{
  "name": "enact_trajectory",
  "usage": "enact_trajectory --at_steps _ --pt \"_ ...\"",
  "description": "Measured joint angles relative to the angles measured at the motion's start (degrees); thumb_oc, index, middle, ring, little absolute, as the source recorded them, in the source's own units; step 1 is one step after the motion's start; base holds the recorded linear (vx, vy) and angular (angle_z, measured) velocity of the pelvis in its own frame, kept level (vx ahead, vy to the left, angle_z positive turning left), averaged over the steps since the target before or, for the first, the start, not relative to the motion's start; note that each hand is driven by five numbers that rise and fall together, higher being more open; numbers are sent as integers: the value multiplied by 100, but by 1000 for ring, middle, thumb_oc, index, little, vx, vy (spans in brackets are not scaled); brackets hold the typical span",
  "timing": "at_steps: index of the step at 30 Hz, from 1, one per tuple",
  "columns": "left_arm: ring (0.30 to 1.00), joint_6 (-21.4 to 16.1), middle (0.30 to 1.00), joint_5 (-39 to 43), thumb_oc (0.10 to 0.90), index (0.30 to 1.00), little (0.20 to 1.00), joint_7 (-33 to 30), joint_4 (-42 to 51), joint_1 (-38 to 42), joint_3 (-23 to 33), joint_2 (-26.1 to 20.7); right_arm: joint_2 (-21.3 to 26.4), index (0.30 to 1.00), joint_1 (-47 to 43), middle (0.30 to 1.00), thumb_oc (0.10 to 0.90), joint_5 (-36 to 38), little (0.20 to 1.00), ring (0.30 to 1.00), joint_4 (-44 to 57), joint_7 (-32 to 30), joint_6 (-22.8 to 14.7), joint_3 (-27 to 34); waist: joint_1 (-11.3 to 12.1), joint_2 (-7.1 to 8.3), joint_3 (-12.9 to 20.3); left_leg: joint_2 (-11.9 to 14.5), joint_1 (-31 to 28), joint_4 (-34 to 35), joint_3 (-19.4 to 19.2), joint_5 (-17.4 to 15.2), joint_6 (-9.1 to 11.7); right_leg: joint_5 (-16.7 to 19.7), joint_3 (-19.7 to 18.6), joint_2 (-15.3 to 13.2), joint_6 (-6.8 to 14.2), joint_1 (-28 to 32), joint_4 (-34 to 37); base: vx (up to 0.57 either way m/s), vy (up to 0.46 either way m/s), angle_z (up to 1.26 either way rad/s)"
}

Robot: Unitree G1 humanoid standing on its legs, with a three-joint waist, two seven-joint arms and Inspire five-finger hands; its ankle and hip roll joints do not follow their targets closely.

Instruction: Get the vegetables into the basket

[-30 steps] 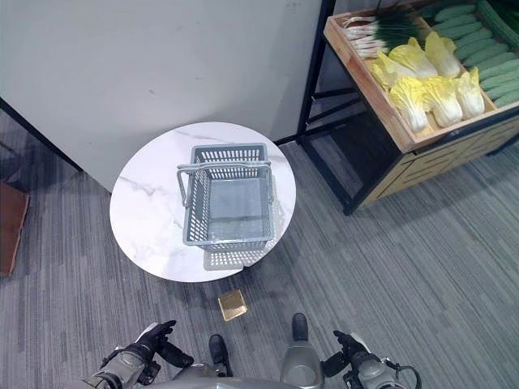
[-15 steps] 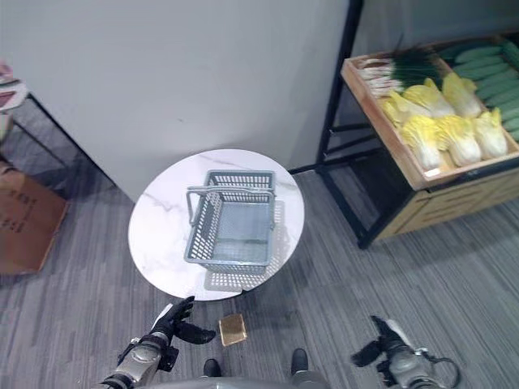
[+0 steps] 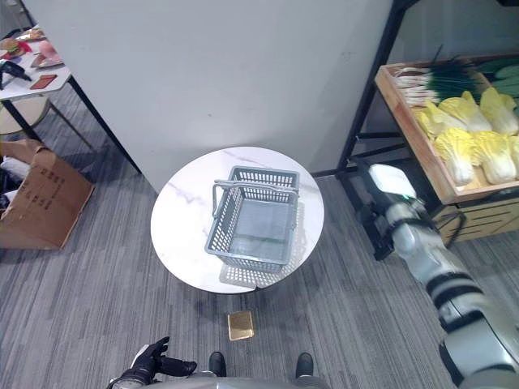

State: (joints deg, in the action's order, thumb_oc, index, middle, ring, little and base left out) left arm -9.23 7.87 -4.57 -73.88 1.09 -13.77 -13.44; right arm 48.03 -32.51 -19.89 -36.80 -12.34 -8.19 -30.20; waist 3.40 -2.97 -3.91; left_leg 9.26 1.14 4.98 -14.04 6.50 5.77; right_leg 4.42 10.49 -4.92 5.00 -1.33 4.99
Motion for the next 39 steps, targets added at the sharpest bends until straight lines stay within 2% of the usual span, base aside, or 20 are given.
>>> enact_trajectory --at_steps 2,3,5,7,10,14,18,24,25,26,29,39 --pt "1000 30 1000 10 900 1000 1000 27 48 51 -13 -4 -109 1000 -142 1000 900 -3 1000 1000 277 60 -121 -169 32 34 -12 -16 58 -1 26 1 -4 27 43 -7 -38 -32 -1 -21 -13 11" --pt "1000 26 1000 10 900 1000 1000 71 75 39 -20 -7 -333 1000 -271 1000 900 4 1000 1000 310 130 -119 -212 51 80 -37 -26 68 -1 54 2 -6 27 57 -6 -37 -33 -1 -22 -18 6" --pt "1000 22 1000 6 900 1000 1000 92 75 49 -36 -17 -558 1000 -825 1000 900 59 1000 1000 288 243 7 -864 23 129 -77 -15 133 -1 54 3 -7 27 53 6 -38 -107 -1 0 0 0" --pt "1000 28 1000 -2 900 1000 1000 101 89 151 -43 -17 -657 1000 -1047 1000 900 62 1000 1000 275 373 -94 -1078 108 196 -118 4 167 -2 91 6 -10 27 85 5 -38 -117 -1 -33 -17 7" --pt "1000 16 1000 15 900 1000 1000 72 102 261 -155 -39 -1175 1000 -1713 1000 900 150 1000 1000 -263 402 -149 -1340 235 316 -196 12 323 -33 125 9 -14 24 114 20 -36 -234 -2 -50 -25 8" --pt "1000 19 1000 31 900 1000 1000 63 103 417 -250 -58 -1368 1000 -2012 1000 900 297 1000 1000 -796 402 -90 -1385 373 386 -272 6 437 -47 240 18 -20 17 217 -2 -30 -281 -1 -10 -3 14" --pt "1000 13 1000 149 900 1000 1000 -46 120 584 -511 -78 -1915 1000 -2167 1000 900 1054 1000 1000 -1794 366 55 -1230 395 401 -417 -14 580 -48 274 21 -24 10 251 -2 -23 -392 -2 3 9 5" --pt "1000 9 1000 167 900 1000 1000 -49 214 669 -681 -107 -1953 1000 -2184 1000 900 1304 1000 1000 -2478 355 226 -1225 389 391 -543 -11 687 -46 298 22 -25 9 267 -13 -24 -490 -2 4 8 0" --pt "1000 8 1000 166 900 1000 1000 -49 217 671 -683 -107 -1953 709 -2184 709 692 1345 709 709 -2500 355 249 -1224 380 382 -551 -11 687 -46 298 22 -26 9 267 -14 -24 -490 -2 18 37 0" --pt "1000 8 1000 165 900 1000 1000 -49 217 674 -684 -105 -1963 300 -2182 300 400 1367 300 300 -2550 355 248 -1179 380 370 -558 -11 684 -46 297 22 -26 8 266 -14 -25 -489 -2 15 39 0" --pt "1000 9 1000 162 900 1000 1000 -52 218 696 -686 -80 -2002 300 -2179 300 400 1404 300 300 -2600 308 252 -1012 378 309 -602 -22 680 -44 296 22 -26 7 258 -22 -26 -488 -2 7 11 0" --pt "1000 32 1000 68 900 1000 1000 -163 248 713 -705 -56 -2241 300 -2094 300 400 1301 300 300 -2137 365 327 -1082 342 287 -591 -23 464 -39 240 22 -28 8 183 -27 -27 -328 -2 11 16 -3"
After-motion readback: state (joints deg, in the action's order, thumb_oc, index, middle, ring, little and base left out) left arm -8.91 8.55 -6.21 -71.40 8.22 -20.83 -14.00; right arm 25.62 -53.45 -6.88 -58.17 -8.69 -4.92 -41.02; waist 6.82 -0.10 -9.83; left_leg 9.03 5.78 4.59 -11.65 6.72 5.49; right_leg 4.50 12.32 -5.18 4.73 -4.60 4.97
